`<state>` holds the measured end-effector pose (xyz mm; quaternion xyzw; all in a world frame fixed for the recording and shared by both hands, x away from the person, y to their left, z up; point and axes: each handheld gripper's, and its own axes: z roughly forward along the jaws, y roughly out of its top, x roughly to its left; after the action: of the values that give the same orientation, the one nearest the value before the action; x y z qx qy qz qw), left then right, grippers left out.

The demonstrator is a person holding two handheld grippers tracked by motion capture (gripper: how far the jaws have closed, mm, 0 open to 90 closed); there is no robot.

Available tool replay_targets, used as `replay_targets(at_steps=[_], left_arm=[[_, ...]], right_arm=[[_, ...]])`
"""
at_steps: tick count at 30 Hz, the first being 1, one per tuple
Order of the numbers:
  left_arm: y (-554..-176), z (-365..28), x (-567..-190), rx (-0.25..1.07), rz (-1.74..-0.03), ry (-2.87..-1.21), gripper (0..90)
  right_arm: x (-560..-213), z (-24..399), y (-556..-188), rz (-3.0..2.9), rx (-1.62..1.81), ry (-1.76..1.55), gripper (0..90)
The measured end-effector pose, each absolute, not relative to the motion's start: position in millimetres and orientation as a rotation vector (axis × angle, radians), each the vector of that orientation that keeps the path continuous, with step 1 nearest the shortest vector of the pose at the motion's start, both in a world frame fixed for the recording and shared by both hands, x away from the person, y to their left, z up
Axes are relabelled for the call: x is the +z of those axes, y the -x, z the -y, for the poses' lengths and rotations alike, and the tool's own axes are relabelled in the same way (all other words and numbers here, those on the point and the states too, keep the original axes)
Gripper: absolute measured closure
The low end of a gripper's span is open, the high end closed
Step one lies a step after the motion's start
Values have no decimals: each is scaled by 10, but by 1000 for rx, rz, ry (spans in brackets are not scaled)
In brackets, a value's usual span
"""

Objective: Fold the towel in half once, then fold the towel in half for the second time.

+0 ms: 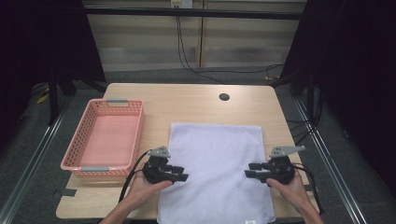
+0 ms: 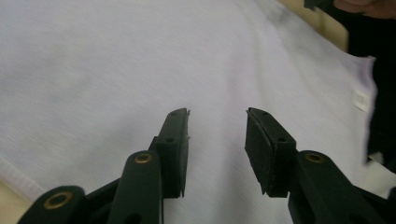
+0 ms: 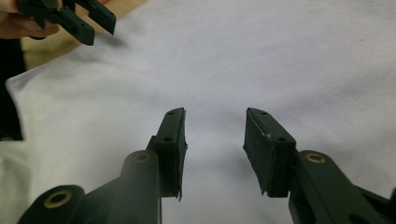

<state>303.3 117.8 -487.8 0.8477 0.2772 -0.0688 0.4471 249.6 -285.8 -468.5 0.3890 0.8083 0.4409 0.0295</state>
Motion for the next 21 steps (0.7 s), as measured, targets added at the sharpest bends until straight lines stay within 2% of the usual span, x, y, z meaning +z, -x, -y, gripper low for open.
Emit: replay_targets(at_steps=[5,8,11,14,21], left_arm=[[-3234,-1166,-5006,-16,-775,-2138,602],[-3215,-1184,-5036,-27,-766,-2125,590],[-3140,-1194,-5038,-21,-731,-2143,590],[-3029,-1237,-5037,-71,-716,-2145,600],[-2582,-1245,-4991,-133,-640,-2203,625]], right_arm=[[-4864,2766,-2900,-2463,1236,-1275,569],[-4984,2751,-2967,-2471,1190,-1315,559],[-4983,2739,-2925,-2485,1171,-1298,558],[-4973,2736,-2778,-2510,1155,-1283,562],[-4956,2834,-2366,-2573,1186,-1278,578]])
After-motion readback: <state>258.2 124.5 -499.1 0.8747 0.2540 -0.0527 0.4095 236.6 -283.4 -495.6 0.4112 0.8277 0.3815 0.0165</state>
